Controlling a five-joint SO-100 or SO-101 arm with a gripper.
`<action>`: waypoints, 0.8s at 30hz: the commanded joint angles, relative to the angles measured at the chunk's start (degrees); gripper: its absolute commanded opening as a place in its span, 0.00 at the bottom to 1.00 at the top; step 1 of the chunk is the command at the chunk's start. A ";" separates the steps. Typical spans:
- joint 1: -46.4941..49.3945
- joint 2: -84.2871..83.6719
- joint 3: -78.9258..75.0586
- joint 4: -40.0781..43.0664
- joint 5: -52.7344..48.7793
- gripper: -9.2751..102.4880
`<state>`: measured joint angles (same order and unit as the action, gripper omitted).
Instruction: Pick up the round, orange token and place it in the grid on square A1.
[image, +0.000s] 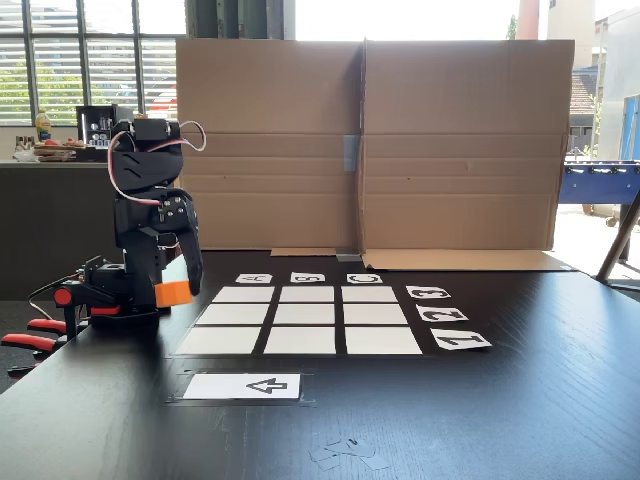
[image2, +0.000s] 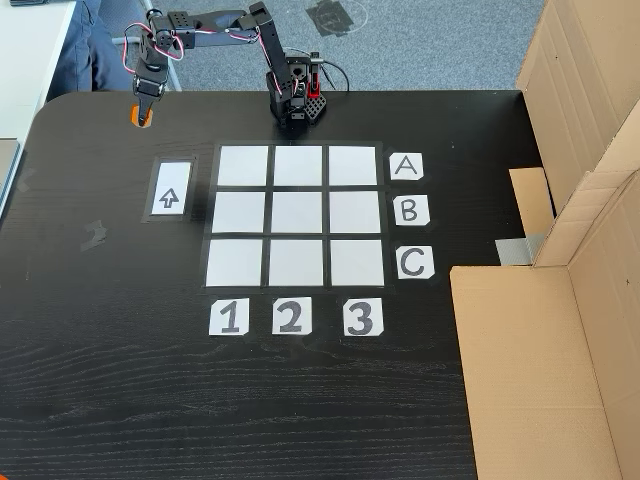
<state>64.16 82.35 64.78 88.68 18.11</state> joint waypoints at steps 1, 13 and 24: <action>0.18 10.20 6.42 0.26 -0.79 0.13; -3.78 44.03 42.89 0.26 -2.64 0.14; -5.45 53.00 60.73 0.26 -7.65 0.15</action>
<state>59.77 134.30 123.66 88.68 11.43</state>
